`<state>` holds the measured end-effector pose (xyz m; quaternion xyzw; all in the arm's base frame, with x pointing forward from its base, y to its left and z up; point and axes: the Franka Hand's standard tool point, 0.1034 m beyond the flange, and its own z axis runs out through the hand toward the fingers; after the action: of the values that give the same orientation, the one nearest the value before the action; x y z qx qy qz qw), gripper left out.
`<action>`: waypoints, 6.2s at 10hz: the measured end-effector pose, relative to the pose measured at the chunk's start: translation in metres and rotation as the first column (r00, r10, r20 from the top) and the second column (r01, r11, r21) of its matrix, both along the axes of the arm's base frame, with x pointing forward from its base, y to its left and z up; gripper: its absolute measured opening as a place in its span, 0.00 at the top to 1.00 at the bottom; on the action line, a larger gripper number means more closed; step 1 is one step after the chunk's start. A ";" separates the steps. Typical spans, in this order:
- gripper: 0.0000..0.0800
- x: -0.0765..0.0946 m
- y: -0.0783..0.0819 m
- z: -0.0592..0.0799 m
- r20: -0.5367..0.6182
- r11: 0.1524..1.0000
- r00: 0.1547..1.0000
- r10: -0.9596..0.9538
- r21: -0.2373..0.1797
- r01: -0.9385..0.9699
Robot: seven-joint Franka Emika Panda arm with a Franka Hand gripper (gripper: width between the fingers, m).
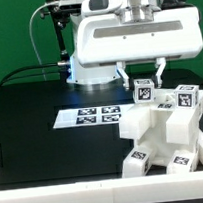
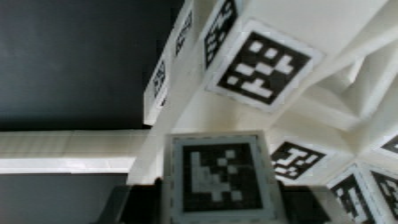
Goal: Assemble chair
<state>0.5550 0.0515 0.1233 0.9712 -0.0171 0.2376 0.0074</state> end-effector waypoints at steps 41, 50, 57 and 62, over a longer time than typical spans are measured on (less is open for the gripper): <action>0.65 0.026 -0.006 0.002 -0.502 0.030 0.055 -0.863 0.058 0.998; 0.20 0.029 -0.010 0.001 -0.488 0.358 0.365 -0.793 0.112 0.927; 0.19 0.030 -0.011 -0.001 -0.422 0.941 0.871 -0.252 0.104 0.323; 0.54 0.032 -0.014 -0.002 -0.427 0.935 0.865 -0.266 0.105 0.339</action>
Offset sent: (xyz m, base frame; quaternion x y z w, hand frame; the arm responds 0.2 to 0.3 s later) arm 0.0040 0.0000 -0.0019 -0.0026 -0.0003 0.0016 1.0000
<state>0.5868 0.0380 0.1213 0.9810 -0.1887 0.0243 -0.0382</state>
